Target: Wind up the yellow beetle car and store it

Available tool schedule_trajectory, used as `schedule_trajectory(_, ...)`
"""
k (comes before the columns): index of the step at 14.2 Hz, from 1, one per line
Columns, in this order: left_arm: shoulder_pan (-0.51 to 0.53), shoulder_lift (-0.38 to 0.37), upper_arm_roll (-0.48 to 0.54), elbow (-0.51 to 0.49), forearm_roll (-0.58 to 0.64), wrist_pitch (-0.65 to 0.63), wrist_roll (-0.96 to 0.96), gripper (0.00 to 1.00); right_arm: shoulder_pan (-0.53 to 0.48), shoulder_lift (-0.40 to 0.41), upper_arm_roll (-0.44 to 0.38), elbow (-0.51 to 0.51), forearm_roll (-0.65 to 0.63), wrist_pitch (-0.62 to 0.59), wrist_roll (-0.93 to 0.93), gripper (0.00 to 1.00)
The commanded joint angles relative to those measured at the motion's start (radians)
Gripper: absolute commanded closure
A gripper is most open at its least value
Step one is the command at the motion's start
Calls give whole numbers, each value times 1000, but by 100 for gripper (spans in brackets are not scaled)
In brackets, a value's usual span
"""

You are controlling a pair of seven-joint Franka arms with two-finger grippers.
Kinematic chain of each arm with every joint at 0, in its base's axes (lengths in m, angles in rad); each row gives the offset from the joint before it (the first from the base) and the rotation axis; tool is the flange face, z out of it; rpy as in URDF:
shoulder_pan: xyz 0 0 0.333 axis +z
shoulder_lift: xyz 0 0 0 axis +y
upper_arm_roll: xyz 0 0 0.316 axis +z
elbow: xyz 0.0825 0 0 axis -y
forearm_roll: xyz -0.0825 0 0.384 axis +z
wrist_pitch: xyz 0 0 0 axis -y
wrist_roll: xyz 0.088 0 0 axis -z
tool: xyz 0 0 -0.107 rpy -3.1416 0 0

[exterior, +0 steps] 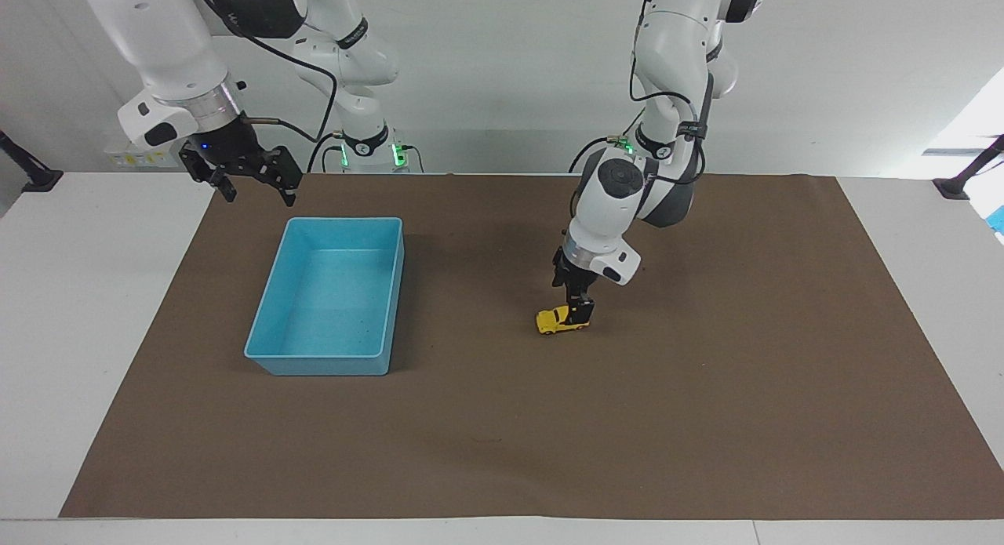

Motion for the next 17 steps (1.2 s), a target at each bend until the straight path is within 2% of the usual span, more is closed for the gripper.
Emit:
schedule_trajectory(1,-21,20,21,8,-18,13,7,20,-14,-9,8,-10,4,2,-22,0)
schedule_trajectory(2,-20,20,21,8,-18,13,11,36,-14,-9,8,-8,4,2,-22,0)
schedule_trajectory(4,-19,20,21,5,-18,10,27,86,-14,-9,9,-10,4,2,-22,0)
schedule_trajectory(5,-19,19,21,-1,-18,10,52,100,-14,-9,9,-10,4,2,-22,0)
schedule_trajectory(13,16,-4,22,-68,-18,9,153,100,-14,-9,8,-8,4,2,-22,0)
schedule_trajectory(17,91,-12,24,-99,-18,7,222,100,-14,-9,9,-10,4,2,-22,0)
